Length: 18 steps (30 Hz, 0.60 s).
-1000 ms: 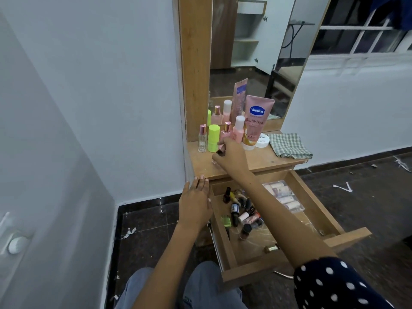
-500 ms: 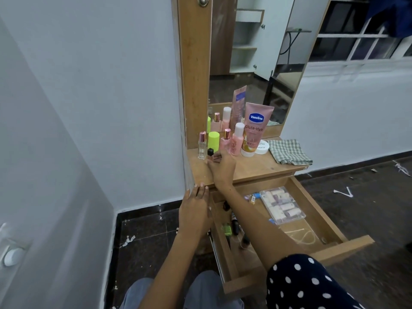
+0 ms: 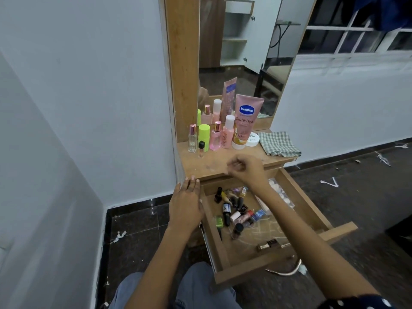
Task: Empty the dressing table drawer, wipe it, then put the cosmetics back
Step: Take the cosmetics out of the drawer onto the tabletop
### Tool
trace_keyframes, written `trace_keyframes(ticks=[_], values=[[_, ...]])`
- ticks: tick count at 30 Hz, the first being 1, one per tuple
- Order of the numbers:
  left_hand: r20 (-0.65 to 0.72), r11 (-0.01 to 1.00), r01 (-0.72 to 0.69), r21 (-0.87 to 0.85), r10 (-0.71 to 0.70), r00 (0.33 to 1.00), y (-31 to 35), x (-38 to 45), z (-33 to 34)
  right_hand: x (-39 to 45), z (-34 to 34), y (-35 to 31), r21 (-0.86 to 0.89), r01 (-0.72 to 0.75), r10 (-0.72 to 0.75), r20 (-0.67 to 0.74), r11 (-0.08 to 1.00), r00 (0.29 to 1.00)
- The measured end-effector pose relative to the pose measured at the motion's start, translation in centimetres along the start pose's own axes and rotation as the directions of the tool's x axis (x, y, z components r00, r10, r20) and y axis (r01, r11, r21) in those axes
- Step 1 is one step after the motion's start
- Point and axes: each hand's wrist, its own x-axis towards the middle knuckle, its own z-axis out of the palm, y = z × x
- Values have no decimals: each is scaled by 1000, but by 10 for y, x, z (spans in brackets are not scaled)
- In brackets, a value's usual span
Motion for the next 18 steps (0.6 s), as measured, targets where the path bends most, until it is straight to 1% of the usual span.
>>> trace_keyframes(ticks=[1,2,3,4,5,7,9,13,16,18], values=[[-3,1000,0,-8,0,1000,0,0,1,-10,-11,7,-64,15,-8,108,998,994],[-3,1000,1,-19,-1,1000,0,0,1,-19,-19,15,-162,43,-8,214,986,977],[-2,1000,2,-28,-2,1000,0,0,1,-28,-24,24,-274,71,12,290,959,957],[2,1000,2,-31,-2,1000,0,0,1,-36,-27,33,-368,82,44,321,926,946],[5,1000,3,-26,-3,1000,0,0,2,-43,-28,40,-426,75,74,324,902,943],[9,1000,4,-10,-4,1000,0,0,2,-52,-27,52,-493,53,122,315,868,941],[16,1000,4,9,-4,1000,1,0,1,-59,-22,58,-602,101,171,378,792,910],[25,999,3,38,-4,1000,1,0,-1,-64,-13,67,-639,248,193,539,728,820],[31,1000,8,30,-9,999,2,0,-2,-69,-6,62,-653,336,161,579,678,799],[30,1000,13,10,-13,999,2,0,-3,-70,-3,57,-683,371,177,590,628,788]])
